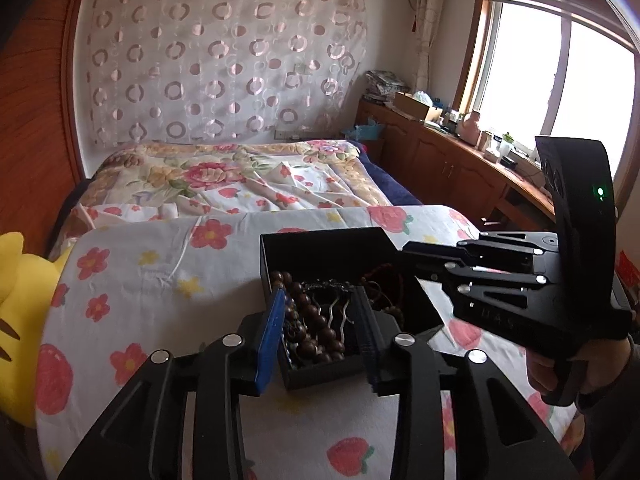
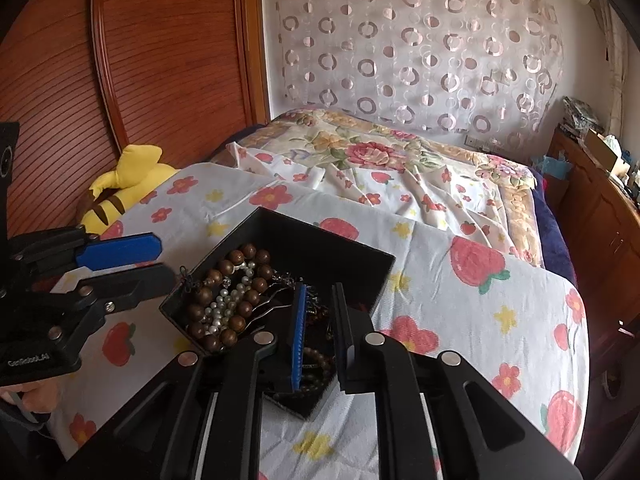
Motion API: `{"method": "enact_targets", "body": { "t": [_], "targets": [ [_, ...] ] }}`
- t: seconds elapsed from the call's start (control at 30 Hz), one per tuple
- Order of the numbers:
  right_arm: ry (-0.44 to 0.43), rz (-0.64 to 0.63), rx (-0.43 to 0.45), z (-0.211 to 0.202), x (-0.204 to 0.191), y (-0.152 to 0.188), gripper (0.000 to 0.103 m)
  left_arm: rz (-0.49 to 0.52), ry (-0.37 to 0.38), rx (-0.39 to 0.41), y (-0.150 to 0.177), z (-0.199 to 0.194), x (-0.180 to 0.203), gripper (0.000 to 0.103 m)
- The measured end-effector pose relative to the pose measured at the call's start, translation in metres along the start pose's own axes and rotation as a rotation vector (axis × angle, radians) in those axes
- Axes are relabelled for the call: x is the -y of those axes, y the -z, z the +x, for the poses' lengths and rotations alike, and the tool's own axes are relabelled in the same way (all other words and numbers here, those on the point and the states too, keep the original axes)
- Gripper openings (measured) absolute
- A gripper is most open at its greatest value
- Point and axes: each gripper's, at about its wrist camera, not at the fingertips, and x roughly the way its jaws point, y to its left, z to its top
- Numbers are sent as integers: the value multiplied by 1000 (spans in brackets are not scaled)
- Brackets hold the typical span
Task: Organize jewelry
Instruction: 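Lower the bead bracelet and gold ring into the black box and open both tools, then grasp the small silver earring with the right tool while the left tool grasps the green-stone pendant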
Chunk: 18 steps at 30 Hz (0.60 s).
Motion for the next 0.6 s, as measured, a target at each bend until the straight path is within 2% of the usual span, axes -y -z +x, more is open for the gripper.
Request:
{"method": "enact_targets", "body": {
  "t": [0.17, 0.23, 0.53, 0.57, 0.6],
  "targets": [
    [13, -12, 34, -24, 4, 12, 14, 21, -18, 18, 10, -11, 7, 51],
    [13, -16, 44, -36, 7, 19, 14, 33, -23, 26, 12, -15, 12, 62],
    [15, -20, 31, -68, 28, 54, 15, 88, -13, 40, 23, -24, 35, 68],
    [14, -15, 29, -71, 31, 60, 15, 93, -9, 39, 24, -25, 38, 69],
    [14, -11, 27, -74, 33, 65, 20, 98, -7, 38, 26, -26, 40, 70]
  ]
}}
